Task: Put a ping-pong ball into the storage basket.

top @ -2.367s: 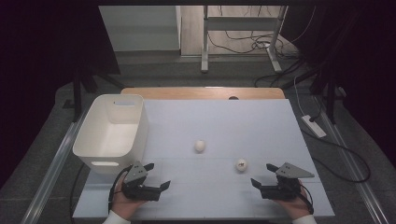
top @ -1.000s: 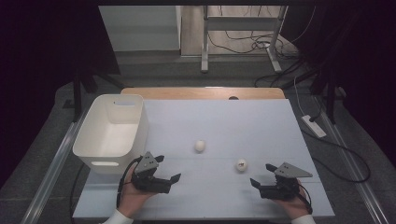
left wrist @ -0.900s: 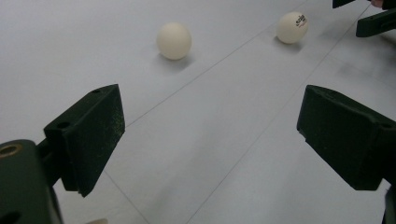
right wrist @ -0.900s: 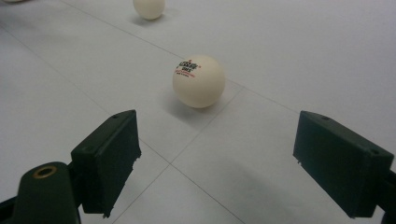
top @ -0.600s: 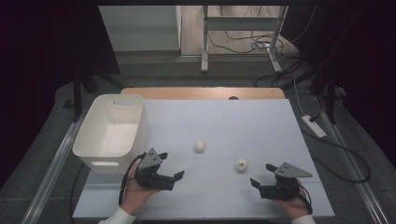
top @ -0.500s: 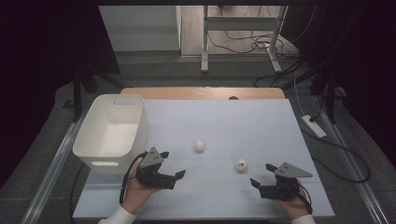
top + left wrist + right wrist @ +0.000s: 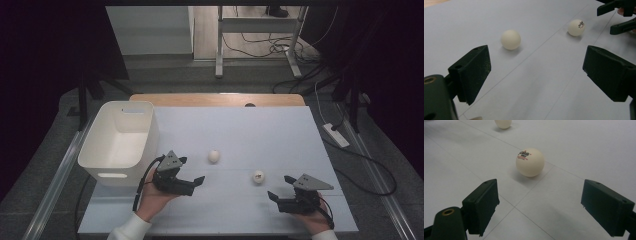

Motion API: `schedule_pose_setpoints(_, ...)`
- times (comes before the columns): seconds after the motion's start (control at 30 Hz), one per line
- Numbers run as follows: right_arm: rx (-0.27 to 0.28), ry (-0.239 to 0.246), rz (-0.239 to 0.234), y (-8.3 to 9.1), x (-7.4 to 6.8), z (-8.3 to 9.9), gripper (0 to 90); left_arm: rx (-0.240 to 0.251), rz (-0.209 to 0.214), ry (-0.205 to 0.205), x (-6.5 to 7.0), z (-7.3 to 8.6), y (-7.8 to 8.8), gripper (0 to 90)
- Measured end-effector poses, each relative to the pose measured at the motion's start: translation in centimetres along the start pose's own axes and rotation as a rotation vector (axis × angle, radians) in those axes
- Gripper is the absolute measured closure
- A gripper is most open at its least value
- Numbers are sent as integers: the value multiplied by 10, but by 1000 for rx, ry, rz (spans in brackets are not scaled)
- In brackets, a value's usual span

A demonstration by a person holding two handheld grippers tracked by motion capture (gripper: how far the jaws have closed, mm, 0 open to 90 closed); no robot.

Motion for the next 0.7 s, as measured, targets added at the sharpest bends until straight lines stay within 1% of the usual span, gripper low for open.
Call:
schedule_pose_setpoints(0.3, 0, 0, 2, 0, 0, 0, 142, -7, 3, -2, -2, -6, -10, 91)
schedule_pose_setpoints(0.4, -1, 1, 2, 0, 0, 0, 142, -11, 5, 3, -3, -9, -15, 91)
schedule_pose_setpoints(0.6, -2, 3, 1, 0, 0, 0, 142, -18, 6, -1, -3, -11, -19, 91)
schedule_pose_setpoints(0.7, -4, 2, 2, 0, 1, 1, 142, -22, 7, 4, -5, -12, -22, 92)
Point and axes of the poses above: each handheld gripper's, and its own axes: y roughly backward along the jaws, z roughly out of its underside, x roughly to its right, the point moved 5 cm from there along -y, roughly forward along the jaws, and after that the axes turned 6 degrees about -y, right-handed, at the moved point
